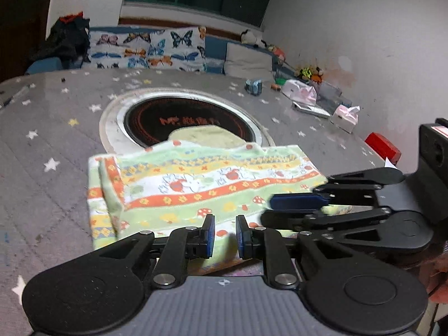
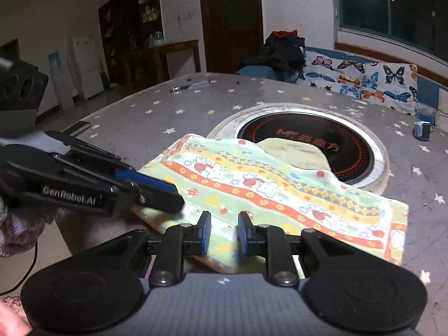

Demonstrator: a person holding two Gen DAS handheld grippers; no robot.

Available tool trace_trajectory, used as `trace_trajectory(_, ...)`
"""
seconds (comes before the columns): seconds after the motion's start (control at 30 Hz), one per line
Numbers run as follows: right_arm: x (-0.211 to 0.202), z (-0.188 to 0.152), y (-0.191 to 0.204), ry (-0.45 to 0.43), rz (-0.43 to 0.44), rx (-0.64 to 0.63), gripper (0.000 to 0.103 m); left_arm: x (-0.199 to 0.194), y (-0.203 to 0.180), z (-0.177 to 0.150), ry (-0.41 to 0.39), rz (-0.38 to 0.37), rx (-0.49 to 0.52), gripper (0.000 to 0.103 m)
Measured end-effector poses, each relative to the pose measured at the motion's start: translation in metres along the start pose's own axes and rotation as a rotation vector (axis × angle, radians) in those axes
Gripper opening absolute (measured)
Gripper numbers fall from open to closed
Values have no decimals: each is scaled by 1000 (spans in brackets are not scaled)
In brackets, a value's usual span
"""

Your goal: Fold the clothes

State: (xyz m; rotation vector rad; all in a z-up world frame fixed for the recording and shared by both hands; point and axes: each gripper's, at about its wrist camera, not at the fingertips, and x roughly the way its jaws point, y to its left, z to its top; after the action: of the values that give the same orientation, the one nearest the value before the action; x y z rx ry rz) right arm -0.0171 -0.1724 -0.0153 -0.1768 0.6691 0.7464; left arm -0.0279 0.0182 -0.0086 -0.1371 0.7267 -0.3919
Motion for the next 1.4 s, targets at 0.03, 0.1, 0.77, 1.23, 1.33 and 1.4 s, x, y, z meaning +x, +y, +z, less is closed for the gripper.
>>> trace_trajectory(0.03,-2,-2,-2,3,-3,6,20,0,2,-1,3,6,-6,18)
trace_trajectory(0.1,-5,-9,-8,20,-17,28,20,2,8,-5,13,11,-28,18)
trace_trajectory(0.77,-46,-38,-79,28,-176,239,20,-3,28,-1,28,61,-62,23)
trace_trajectory(1.23,-7,6,-110,13,-187,211,20,21,55,40,7,113,-113,23)
trace_trajectory(1.33,9,17,-117,9,-185,217,20,32,65,47,20,126,-143,23)
trace_trajectory(1.4,20,24,-117,8,-171,215,20,37,69,50,20,139,-141,23)
